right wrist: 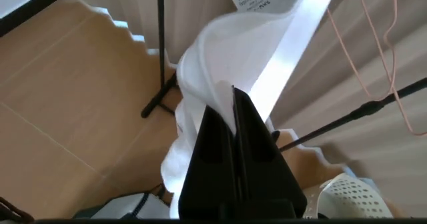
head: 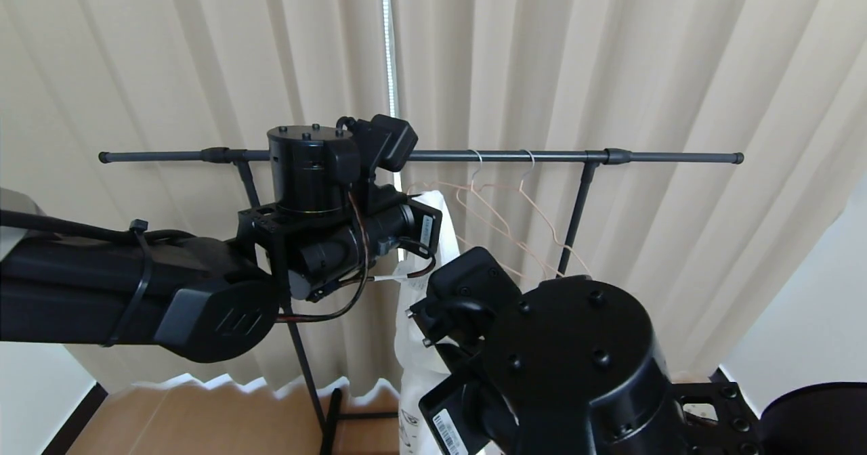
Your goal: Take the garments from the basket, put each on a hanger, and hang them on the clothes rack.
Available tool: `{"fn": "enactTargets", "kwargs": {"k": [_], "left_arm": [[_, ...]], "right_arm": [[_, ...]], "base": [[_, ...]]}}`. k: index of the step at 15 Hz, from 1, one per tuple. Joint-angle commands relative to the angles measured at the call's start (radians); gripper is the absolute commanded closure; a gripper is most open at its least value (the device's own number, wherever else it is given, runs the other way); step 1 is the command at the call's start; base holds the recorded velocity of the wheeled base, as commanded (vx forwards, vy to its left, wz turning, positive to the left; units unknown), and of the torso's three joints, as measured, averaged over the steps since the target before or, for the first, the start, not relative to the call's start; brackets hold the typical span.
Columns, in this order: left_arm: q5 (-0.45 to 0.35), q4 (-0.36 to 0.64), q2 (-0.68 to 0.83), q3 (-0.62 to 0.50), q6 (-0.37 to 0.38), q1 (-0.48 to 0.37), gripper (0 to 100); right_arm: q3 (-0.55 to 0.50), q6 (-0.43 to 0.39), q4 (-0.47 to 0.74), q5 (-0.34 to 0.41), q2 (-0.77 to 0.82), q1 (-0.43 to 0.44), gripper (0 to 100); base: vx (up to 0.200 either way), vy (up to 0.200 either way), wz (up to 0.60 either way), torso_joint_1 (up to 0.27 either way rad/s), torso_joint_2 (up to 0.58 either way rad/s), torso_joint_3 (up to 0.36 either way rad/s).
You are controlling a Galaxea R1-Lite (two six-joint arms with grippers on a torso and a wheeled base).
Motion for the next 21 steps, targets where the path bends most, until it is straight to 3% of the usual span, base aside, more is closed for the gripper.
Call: {"fn": "enactTargets", "kwargs": {"k": [1, 3, 4, 7, 8, 11, 12, 13, 16, 21], "left_arm": [[0.003, -0.001, -0.002, 0.008, -0.001, 0.003, 100], [0.008, 0.000, -0.011, 0.016, -0.001, 0.006, 100], [0.029, 0.045, -0.065, 0.039, 0.001, 0.026, 100], [0.089, 0.235, -0.198, 0.091, 0.001, 0.066, 100], [0.094, 0.272, -0.225, 0.107, 0.001, 0.071, 100], [0.104, 0.540, -0.376, 0.186, 0.002, 0.064, 100], [0.104, 0.540, -0.376, 0.186, 0.002, 0.064, 100], [0.104, 0.664, -0.439, 0.223, -0.002, 0.012, 100], [0.106, 0.698, -0.467, 0.297, -0.067, -0.070, 100], [0.101, 0.697, -0.406, 0.357, -0.235, -0.261, 100]], "right_arm": [[-0.006, -0.002, 0.003, -0.002, 0.020, -0.003, 100], [-0.004, -0.004, 0.034, -0.005, 0.012, -0.020, 100], [0.003, -0.033, 0.121, -0.008, -0.019, -0.080, 100], [0.029, -0.141, 0.160, -0.020, -0.034, -0.207, 100], [0.025, -0.144, 0.158, -0.031, -0.028, -0.223, 100], [-0.043, -0.136, 0.141, -0.049, 0.030, -0.280, 100], [-0.043, -0.136, 0.141, -0.049, 0.030, -0.280, 100], [-0.067, -0.124, 0.051, -0.054, 0.099, -0.299, 100], [-0.096, -0.096, -0.138, -0.065, 0.187, -0.307, 100], [-0.130, -0.010, -0.288, -0.065, 0.240, -0.278, 100]], "base": [[0.000, 0.000, 0.00, 0.000, 0.00, 0.000], [0.000, 0.000, 0.00, 0.000, 0.00, 0.000], [0.000, 0.000, 0.00, 0.000, 0.00, 0.000], [0.000, 0.000, 0.00, 0.000, 0.00, 0.000], [0.000, 0.000, 0.00, 0.000, 0.00, 0.000], [0.000, 0.000, 0.00, 0.000, 0.00, 0.000], [0.000, 0.000, 0.00, 0.000, 0.00, 0.000], [0.000, 0.000, 0.00, 0.000, 0.00, 0.000], [0.000, 0.000, 0.00, 0.000, 0.00, 0.000], [0.000, 0.000, 0.00, 0.000, 0.00, 0.000]]}}
